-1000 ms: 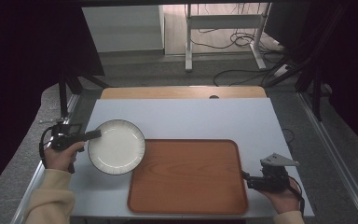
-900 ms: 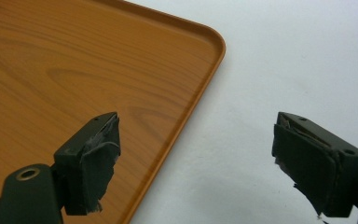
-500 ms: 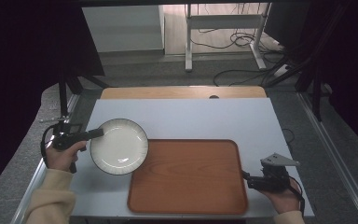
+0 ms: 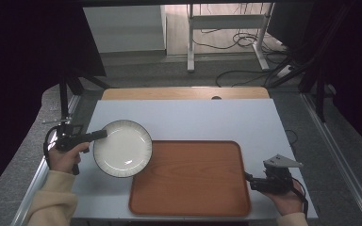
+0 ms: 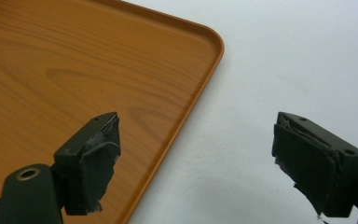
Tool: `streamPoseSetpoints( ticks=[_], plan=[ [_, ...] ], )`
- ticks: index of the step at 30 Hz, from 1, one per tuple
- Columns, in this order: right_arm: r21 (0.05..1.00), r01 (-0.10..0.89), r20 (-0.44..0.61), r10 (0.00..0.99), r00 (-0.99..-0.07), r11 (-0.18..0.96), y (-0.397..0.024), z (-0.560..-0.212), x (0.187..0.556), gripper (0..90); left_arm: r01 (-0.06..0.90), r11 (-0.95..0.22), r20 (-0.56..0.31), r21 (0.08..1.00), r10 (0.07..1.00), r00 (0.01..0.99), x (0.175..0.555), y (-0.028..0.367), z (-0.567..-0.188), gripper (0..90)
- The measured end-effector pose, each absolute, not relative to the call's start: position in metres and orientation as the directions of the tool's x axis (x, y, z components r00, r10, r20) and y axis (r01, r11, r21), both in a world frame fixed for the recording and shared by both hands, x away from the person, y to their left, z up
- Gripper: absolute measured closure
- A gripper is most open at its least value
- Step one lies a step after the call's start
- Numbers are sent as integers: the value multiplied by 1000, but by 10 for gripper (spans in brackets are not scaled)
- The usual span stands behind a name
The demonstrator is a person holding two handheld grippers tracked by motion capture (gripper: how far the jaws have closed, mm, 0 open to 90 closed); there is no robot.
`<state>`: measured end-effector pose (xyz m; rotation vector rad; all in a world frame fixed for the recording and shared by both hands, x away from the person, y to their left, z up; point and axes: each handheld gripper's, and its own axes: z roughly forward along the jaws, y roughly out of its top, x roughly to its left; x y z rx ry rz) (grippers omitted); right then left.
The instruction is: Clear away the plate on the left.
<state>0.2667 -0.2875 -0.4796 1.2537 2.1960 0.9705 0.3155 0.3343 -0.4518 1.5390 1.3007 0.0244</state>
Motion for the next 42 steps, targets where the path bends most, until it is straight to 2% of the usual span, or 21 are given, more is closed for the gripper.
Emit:
streamPoseSetpoints(
  ticks=[42],
  plan=[
    [748,567,-27,870,-493,344,-289,-479,267,156,680,121,-560,723,679,474,318,289,-440,776]
  ],
)
